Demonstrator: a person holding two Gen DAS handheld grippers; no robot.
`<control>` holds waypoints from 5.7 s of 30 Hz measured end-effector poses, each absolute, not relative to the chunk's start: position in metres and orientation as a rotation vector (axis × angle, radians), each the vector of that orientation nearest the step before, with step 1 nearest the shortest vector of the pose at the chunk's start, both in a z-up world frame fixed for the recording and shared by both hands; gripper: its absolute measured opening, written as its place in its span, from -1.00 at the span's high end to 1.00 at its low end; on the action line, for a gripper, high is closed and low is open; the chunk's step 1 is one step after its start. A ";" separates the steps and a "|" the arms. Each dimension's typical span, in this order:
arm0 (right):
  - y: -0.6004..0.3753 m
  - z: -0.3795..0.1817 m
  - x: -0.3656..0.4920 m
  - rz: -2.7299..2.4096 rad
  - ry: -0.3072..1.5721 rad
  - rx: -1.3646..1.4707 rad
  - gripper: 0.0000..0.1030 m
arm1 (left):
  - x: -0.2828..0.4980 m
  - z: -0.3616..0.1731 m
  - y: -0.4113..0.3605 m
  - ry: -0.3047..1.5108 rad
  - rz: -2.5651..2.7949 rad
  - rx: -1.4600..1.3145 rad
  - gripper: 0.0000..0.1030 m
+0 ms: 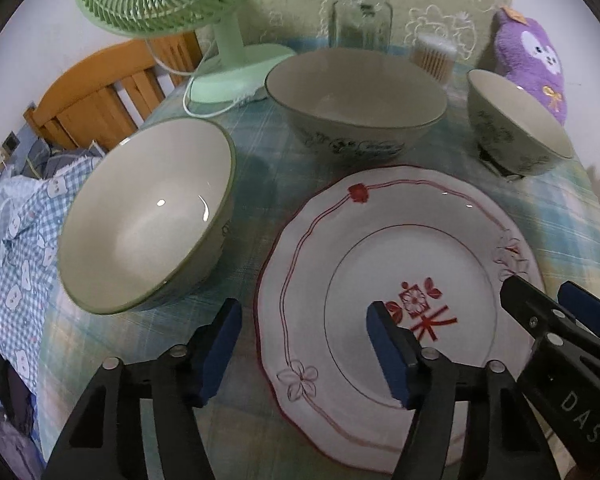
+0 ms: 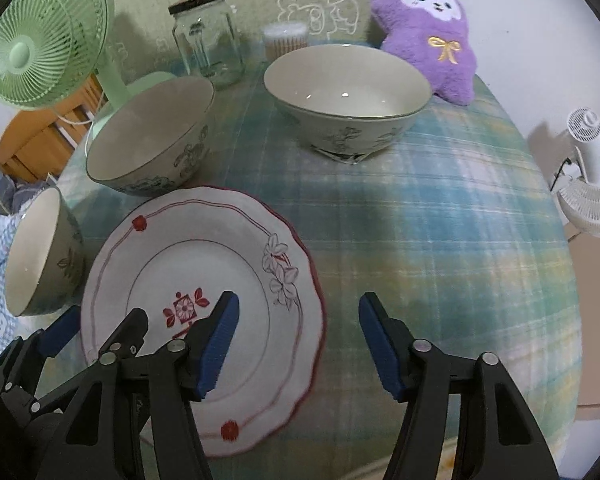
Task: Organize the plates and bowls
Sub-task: 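Close both grippers on the red-rimmed plate rim and lift it, then carry the red-rimmed plate over the floral plate stack and lower it, then open both grippers and pull them back from the plate stack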
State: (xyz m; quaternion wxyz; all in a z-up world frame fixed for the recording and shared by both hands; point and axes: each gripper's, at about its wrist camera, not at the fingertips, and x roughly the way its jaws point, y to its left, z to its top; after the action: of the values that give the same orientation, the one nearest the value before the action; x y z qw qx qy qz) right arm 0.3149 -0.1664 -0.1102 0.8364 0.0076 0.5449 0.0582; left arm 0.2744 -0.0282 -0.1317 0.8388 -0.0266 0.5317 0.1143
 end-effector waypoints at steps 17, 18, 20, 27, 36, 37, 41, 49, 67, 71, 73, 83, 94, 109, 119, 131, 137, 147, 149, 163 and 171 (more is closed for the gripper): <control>-0.155 -0.126 0.336 0.129 1.176 -0.027 0.19 | 0.288 -0.135 -0.023 1.133 0.257 -0.104 0.03; -0.154 -0.125 0.336 0.131 1.179 -0.032 0.19 | 0.288 -0.135 -0.022 1.133 0.259 -0.106 0.04; -0.155 -0.124 0.335 0.134 1.187 -0.023 0.19 | 0.288 -0.135 -0.021 1.134 0.259 -0.106 0.08; -0.159 -0.117 0.322 0.118 1.196 -0.021 0.19 | 0.283 -0.131 -0.024 1.139 0.239 -0.068 0.16; -0.169 -0.102 0.297 0.070 1.187 -0.005 0.19 | 0.267 -0.115 -0.034 1.113 0.187 -0.044 0.16; -0.170 -0.100 0.294 0.066 1.185 -0.002 0.19 | 0.265 -0.112 -0.035 1.109 0.181 -0.041 0.16; -0.174 -0.088 0.280 0.044 1.167 0.009 0.19 | 0.255 -0.102 -0.039 1.096 0.156 -0.033 0.16; -0.189 -0.060 0.243 -0.032 1.114 0.034 0.19 | 0.229 -0.081 -0.055 1.057 0.081 -0.009 0.16; -0.261 -0.053 0.167 -0.111 1.125 0.076 0.19 | 0.171 -0.074 -0.124 1.049 -0.015 0.066 0.16; -0.277 -0.058 0.160 -0.105 1.137 0.065 0.19 | 0.162 -0.081 -0.141 1.067 -0.013 0.068 0.16; -0.285 -0.062 0.156 -0.108 1.142 0.062 0.19 | 0.157 -0.085 -0.149 1.077 -0.018 0.075 0.16; -0.309 -0.078 0.143 -0.069 1.179 0.038 0.19 | 0.140 -0.103 -0.176 1.110 0.020 0.082 0.16; -0.316 -0.084 0.141 -0.049 1.170 0.006 0.19 | 0.135 -0.109 -0.192 1.076 0.077 0.129 0.15; -0.316 -0.085 0.142 -0.009 1.165 -0.035 0.19 | 0.133 -0.110 -0.195 1.068 0.078 0.131 0.05; -0.311 -0.044 0.139 0.064 1.061 0.001 -0.43 | 0.129 -0.084 -0.177 1.068 0.062 0.017 -0.36; -0.255 0.005 0.146 0.094 0.995 -0.006 -0.44 | 0.126 -0.035 -0.126 0.965 0.079 -0.011 -0.43; -0.216 0.020 0.151 0.065 0.970 0.025 -0.44 | 0.132 -0.023 -0.087 0.944 0.042 -0.006 -0.48; -0.152 0.025 0.179 0.008 0.948 0.064 -0.44 | 0.166 -0.019 -0.023 0.951 0.004 0.001 -0.50; -0.146 0.024 0.187 -0.021 0.939 0.074 -0.44 | 0.177 -0.020 -0.016 0.953 -0.013 0.007 -0.50; -0.174 0.017 0.286 -0.088 0.919 0.138 -0.43 | 0.280 -0.024 -0.039 0.957 -0.064 0.011 -0.36; -0.210 0.002 0.348 -0.075 0.912 0.144 -0.31 | 0.333 -0.035 -0.074 0.939 -0.004 0.013 -0.19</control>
State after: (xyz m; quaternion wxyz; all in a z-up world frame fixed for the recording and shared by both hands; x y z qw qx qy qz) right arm 0.3476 -0.2095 0.0021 0.8946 0.0695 0.4400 -0.0360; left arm 0.3332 -0.0744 -0.0350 0.8917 0.0061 0.4526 -0.0020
